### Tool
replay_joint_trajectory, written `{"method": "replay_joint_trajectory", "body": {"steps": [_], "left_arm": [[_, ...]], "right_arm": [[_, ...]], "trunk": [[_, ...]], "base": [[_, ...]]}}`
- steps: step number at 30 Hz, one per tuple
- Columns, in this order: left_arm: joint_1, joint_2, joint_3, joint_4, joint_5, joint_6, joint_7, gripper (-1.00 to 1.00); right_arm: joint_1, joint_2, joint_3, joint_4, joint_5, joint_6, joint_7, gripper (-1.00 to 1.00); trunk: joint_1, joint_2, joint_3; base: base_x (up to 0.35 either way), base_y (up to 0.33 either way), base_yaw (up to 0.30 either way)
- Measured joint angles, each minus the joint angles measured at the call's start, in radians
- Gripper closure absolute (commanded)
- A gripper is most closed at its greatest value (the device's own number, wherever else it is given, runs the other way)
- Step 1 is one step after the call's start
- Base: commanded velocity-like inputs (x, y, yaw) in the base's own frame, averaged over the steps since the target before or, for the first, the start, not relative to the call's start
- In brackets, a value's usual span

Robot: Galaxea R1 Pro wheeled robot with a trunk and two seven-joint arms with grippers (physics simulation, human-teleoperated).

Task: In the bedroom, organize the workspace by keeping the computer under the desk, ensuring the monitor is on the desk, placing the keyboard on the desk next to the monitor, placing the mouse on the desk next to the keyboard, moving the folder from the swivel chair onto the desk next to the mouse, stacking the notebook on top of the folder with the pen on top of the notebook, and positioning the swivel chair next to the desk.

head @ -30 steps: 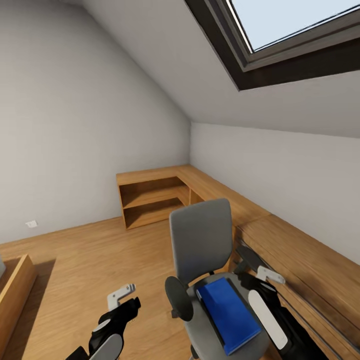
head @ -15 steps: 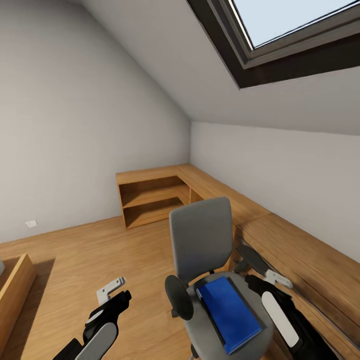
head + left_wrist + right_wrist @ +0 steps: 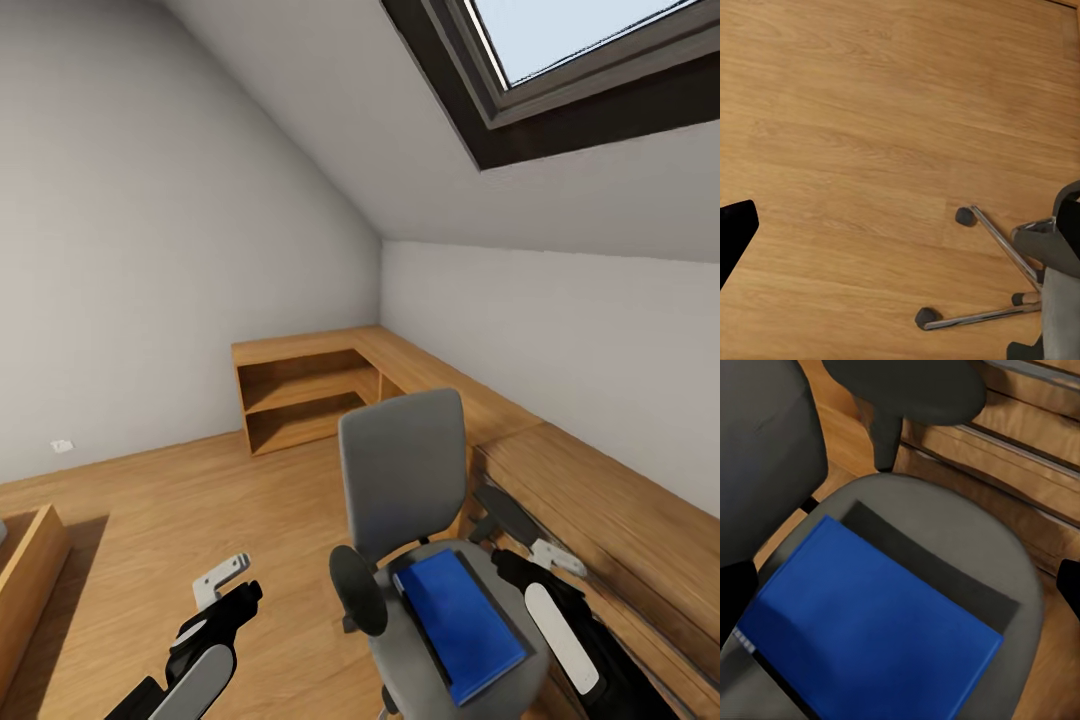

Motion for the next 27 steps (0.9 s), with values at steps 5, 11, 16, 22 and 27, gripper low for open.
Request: {"method": "replay_joint_trajectory", "body": {"steps": [5, 11, 16, 22, 27], "left_arm": [[0.0, 0.0, -0.001, 0.0, 0.0, 0.0, 0.0, -1.0], [0.0, 0.0, -0.002, 0.0, 0.001, 0.0, 0.0, -1.0], [0.0, 0.0, -0.003, 0.0, 0.001, 0.0, 0.0, -1.0], [0.0, 0.0, -0.004, 0.0, 0.001, 0.0, 0.0, -1.0], [0.0, 0.0, -0.004, 0.0, 0.001, 0.0, 0.0, -1.0]], "right_arm": [[-0.001, -0.002, 0.001, 0.037, 0.004, -0.005, 0.052, -1.0], [-0.01, -0.008, 0.001, 0.164, 0.017, -0.042, 0.199, -1.0], [-0.046, -0.018, 0.0, 0.287, 0.036, -0.085, 0.327, -1.0], [-0.097, -0.025, -0.001, 0.425, 0.055, -0.147, 0.457, -1.0], [-0.13, -0.037, 0.0, 0.521, 0.059, -0.223, 0.514, -1.0]], "trunk": [[0.019, -0.035, -0.016], [0.042, -0.077, -0.035], [0.061, -0.112, -0.05], [0.084, -0.154, -0.069], [0.104, -0.189, -0.085]], "base": [[0.0, 0.0, 0.0], [0.0, 0.0, 0.0], [0.0, 0.0, 0.0], [0.0, 0.0, 0.0], [0.0, 0.0, 0.0]]}}
